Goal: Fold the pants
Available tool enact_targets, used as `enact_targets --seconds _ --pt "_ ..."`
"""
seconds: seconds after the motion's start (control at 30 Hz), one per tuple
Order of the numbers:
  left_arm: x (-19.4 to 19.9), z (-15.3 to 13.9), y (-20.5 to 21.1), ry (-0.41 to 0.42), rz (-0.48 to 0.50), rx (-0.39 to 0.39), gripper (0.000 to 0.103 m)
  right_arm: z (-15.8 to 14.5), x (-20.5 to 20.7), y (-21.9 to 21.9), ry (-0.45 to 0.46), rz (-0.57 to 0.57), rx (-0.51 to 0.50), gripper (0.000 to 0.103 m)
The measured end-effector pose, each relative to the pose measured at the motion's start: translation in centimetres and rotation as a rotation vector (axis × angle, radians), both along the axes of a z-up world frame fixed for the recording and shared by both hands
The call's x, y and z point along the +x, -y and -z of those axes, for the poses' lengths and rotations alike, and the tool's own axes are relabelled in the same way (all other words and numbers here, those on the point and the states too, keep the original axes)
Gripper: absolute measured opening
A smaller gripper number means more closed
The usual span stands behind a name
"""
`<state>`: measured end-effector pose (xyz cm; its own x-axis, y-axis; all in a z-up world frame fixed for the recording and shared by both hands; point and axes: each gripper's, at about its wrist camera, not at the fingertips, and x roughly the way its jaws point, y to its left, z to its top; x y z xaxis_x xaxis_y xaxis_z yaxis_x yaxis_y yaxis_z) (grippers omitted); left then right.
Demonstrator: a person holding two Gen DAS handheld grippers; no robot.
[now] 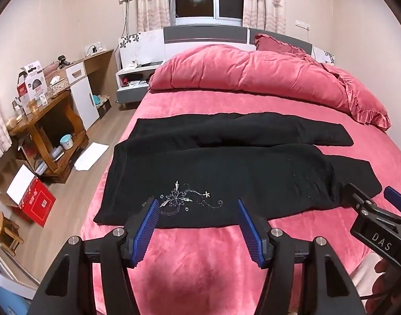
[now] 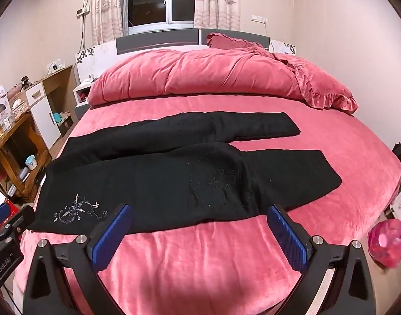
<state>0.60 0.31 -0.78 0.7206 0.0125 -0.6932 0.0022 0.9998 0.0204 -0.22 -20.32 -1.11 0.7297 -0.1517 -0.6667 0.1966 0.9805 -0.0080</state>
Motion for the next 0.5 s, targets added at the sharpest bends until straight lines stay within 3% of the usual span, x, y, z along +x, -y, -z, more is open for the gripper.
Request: enact_targets --seconds 0.5 --pt "0.3 0.56 -0.21 -0.017 -0.012 -0.002 0.062 0.22 0.12 -0.02 -0.01 -0.003 -0.004 0.103"
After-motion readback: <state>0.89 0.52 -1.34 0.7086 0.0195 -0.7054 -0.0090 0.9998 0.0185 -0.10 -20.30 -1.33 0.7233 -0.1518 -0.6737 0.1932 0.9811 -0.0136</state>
